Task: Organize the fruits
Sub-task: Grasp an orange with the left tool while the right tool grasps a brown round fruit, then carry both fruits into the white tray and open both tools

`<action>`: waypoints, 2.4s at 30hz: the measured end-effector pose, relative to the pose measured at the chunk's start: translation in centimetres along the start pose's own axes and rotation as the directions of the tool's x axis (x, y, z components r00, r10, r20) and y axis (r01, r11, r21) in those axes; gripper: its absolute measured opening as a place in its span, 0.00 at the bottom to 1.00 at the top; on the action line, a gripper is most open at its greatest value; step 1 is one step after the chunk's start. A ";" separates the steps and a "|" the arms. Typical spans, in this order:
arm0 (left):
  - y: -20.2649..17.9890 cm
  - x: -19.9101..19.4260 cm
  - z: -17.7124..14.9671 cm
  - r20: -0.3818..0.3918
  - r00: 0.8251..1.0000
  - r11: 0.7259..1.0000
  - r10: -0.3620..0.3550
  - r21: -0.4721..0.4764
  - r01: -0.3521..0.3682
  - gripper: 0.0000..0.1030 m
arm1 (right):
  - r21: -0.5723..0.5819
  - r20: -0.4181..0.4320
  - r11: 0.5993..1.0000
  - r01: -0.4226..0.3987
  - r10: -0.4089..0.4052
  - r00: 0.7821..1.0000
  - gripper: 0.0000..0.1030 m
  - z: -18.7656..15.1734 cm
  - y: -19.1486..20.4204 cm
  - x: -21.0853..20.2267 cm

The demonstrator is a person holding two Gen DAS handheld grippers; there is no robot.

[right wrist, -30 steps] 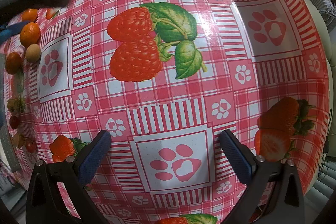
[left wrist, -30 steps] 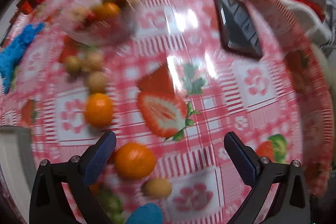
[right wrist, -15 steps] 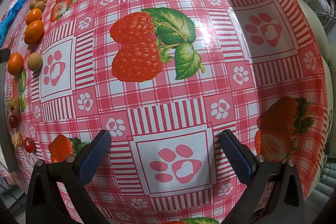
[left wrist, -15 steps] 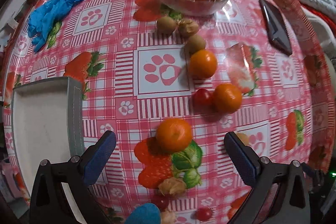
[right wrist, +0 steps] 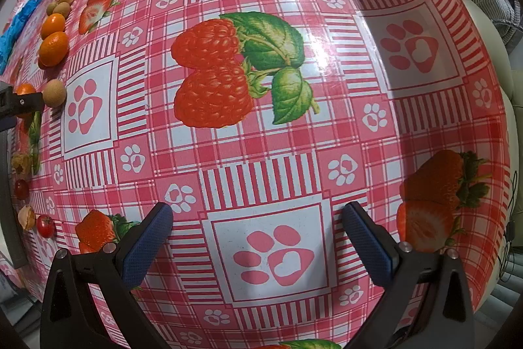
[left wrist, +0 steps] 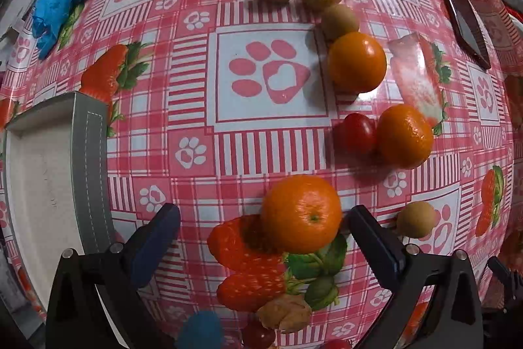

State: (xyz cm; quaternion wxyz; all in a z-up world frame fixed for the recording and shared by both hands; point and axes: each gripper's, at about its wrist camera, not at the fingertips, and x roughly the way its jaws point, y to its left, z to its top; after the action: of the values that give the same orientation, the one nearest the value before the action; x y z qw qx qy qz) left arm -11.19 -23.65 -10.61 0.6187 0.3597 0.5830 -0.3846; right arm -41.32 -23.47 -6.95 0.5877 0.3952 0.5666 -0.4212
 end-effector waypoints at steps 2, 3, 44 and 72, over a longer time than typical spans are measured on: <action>0.0 -0.2 -0.7 0.014 1.000 1.000 0.000 0.001 0.000 1.00 | 0.000 -0.005 1.000 0.001 -0.001 1.000 1.00 0.2 0.0 0.0; 0.1 -0.3 -0.9 0.007 1.000 1.000 -0.001 0.004 0.001 1.00 | -0.002 -0.014 1.000 0.001 -0.001 1.000 1.00 0.4 0.0 0.1; 6.5 -8.4 -4.7 0.061 0.994 0.996 -0.088 0.010 0.088 0.40 | -0.340 0.005 0.939 -0.048 0.052 0.999 0.65 10.2 22.0 0.4; 15.9 -14.7 -13.7 0.089 0.996 0.994 -0.007 -0.111 0.017 0.40 | -0.253 -0.034 0.948 -0.193 0.190 0.981 0.29 5.2 17.0 -8.2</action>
State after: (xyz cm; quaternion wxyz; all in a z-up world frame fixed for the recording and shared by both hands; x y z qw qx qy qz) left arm -3.39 -3.46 3.17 0.6609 0.3035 0.5777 -0.3706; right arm -23.55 -22.27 1.27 0.6690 0.3713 0.5779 -0.2838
